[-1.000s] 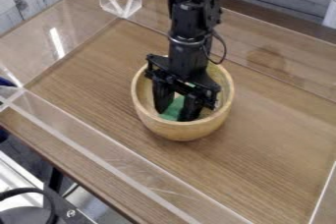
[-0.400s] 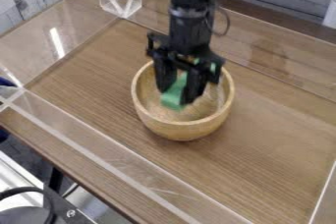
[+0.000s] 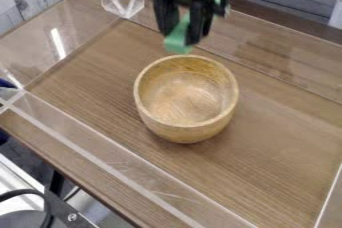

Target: Remove the green block from inside the brown bowl and put it on the table

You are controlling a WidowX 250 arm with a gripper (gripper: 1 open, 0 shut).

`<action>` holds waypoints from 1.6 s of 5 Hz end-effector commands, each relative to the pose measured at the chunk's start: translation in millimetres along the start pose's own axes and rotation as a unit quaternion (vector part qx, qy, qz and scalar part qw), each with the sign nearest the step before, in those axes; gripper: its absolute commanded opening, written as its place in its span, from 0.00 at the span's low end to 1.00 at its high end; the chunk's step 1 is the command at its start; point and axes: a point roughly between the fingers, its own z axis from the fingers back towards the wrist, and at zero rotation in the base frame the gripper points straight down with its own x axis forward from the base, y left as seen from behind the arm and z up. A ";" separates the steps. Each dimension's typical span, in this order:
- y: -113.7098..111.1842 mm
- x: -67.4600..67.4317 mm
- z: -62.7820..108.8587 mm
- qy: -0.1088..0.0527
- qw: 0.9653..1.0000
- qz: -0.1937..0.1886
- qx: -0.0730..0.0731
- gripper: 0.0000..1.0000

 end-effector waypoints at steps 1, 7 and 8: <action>2.6 7.5 -5.8 -0.013 1.000 -0.006 0.008 0.00; -2.7 0.9 -62.4 0.006 0.999 -0.031 0.025 0.00; -4.2 1.0 -66.8 0.010 0.999 -0.034 0.026 0.00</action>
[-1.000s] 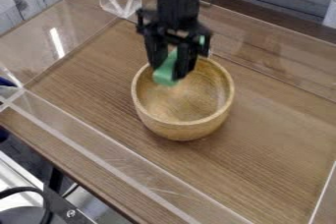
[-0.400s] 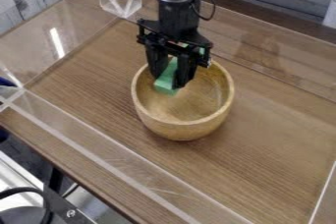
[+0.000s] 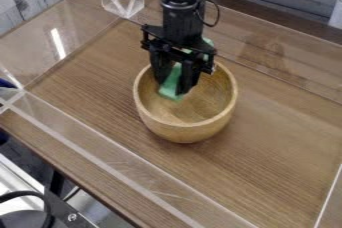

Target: Remove the green block from inside the brown bowl and put it on the table

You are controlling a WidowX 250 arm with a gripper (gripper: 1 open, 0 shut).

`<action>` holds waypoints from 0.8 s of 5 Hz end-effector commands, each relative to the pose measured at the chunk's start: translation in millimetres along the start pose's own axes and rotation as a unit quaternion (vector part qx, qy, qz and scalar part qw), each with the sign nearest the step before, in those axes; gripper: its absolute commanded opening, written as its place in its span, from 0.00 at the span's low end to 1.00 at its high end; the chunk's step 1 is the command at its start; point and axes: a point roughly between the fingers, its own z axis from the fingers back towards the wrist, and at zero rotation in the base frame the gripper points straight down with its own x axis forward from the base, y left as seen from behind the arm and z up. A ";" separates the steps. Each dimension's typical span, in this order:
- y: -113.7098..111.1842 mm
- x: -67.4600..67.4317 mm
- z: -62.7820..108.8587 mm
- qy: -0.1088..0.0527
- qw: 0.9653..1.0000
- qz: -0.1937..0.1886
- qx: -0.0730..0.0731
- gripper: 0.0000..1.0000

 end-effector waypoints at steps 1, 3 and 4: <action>-2.3 6.3 8.0 -0.018 1.000 -0.007 0.005 0.00; -3.4 9.4 23.4 -0.032 0.999 -0.007 -0.001 0.00; -3.6 11.4 39.6 -0.047 0.999 -0.006 -0.006 0.00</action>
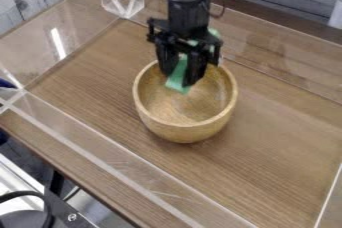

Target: Remove the green block from inside the brown bowl and put it on the table

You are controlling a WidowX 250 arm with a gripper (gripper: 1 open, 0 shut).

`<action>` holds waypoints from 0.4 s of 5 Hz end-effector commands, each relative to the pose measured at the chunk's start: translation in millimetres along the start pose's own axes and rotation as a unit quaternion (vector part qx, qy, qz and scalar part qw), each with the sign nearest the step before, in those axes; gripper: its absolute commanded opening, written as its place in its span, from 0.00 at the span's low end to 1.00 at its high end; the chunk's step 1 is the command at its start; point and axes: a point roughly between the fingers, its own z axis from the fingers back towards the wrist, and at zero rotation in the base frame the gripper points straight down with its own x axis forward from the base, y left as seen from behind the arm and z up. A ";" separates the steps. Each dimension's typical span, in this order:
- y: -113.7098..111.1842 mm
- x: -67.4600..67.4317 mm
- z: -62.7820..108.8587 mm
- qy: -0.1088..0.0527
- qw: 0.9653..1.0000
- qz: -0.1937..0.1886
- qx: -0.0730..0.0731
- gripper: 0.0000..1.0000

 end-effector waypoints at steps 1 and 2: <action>6.3 18.4 41.7 -0.061 0.998 0.006 0.003 0.00; 32.2 15.1 44.7 -0.065 0.997 0.033 0.007 0.00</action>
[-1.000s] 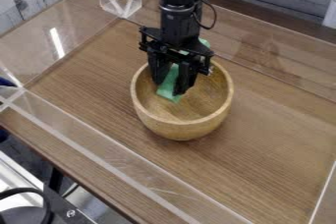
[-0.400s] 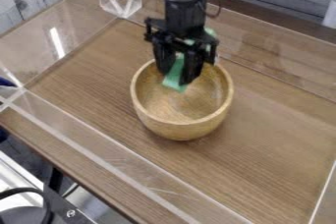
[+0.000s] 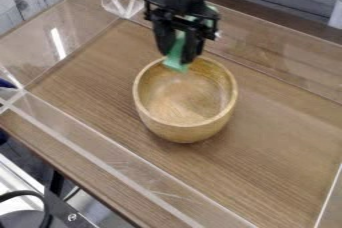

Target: Remove the green block from inside the brown bowl and put it on the table

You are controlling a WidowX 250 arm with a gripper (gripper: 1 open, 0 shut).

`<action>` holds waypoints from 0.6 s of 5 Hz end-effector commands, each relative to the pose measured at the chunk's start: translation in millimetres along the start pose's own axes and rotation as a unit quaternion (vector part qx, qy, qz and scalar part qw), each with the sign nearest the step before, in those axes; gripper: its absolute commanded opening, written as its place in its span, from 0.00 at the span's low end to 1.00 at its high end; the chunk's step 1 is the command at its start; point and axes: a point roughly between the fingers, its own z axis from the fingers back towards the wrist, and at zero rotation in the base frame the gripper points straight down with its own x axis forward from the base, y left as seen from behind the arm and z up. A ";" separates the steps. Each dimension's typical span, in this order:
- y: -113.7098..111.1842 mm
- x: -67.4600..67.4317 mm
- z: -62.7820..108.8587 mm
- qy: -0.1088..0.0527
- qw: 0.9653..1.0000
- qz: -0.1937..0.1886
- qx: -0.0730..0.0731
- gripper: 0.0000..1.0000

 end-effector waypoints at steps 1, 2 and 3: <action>33.2 9.9 27.5 -0.050 0.999 0.018 0.013 0.00; 68.1 12.9 20.9 -0.049 0.998 0.034 0.019 0.00; 77.7 14.5 8.4 -0.042 0.998 0.038 0.025 0.00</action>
